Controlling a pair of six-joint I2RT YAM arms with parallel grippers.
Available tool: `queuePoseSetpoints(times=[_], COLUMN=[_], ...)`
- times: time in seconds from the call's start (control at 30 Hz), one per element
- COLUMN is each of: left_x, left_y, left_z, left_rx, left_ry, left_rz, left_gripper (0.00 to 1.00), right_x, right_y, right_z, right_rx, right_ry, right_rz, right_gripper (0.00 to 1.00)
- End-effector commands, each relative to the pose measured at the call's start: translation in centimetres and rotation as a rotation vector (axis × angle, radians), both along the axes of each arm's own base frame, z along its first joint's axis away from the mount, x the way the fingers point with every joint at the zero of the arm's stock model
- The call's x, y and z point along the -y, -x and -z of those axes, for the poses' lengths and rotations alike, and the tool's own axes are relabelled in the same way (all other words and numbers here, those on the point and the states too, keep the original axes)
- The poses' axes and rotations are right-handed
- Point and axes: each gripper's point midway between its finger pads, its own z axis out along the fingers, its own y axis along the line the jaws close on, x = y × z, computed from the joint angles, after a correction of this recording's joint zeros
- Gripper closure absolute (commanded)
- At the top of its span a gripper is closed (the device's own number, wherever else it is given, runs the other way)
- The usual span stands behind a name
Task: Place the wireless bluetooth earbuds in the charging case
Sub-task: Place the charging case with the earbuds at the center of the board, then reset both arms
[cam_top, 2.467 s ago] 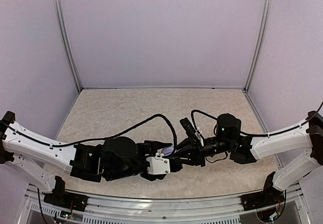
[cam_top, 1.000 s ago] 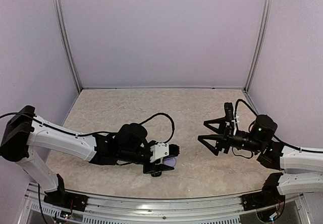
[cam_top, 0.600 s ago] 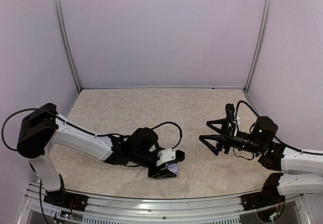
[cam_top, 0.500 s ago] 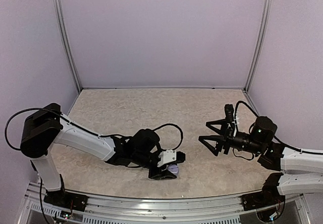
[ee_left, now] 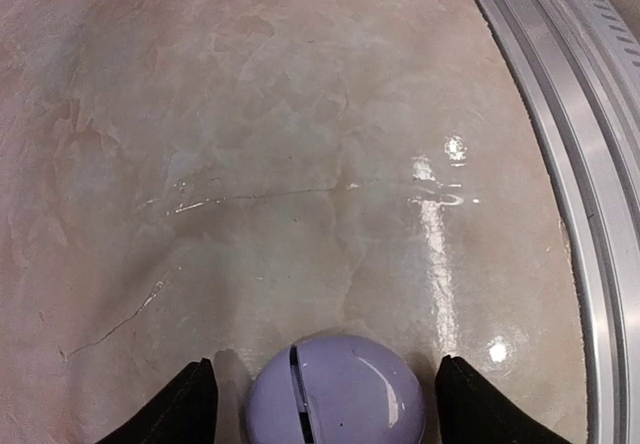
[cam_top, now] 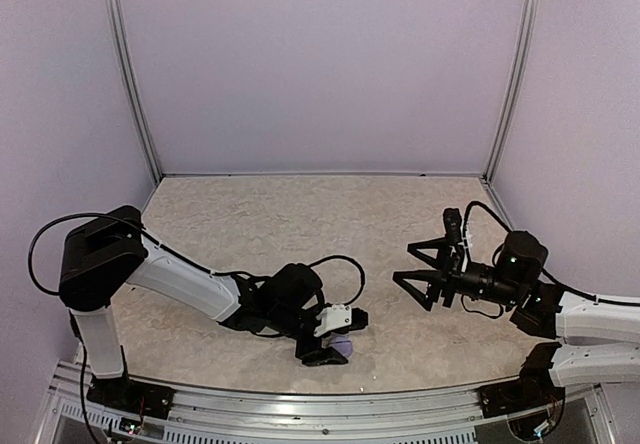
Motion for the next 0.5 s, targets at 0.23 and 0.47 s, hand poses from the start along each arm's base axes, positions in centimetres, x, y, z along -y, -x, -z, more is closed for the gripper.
queuePoseSetpoints(times=[0.23, 0.47], left_x=[0.6, -2.3], left_y=[-1.1, -6.4], left_z=[-6.2, -17.8], left_rx=[0.078, 0.16], left_ry=[0.107, 0.35], left_rz=[-0.057, -0.315], left_gripper=[0.01, 0.01], right_x=[-0.3, -0.9], right_y=[-0.9, -2.6], right_z=[-0.5, -1.7], right_rx=[-0.003, -0.013], right_ry=[0.038, 0.059], right_rz=[0.01, 0.009], right_gripper=[0.0, 0.01])
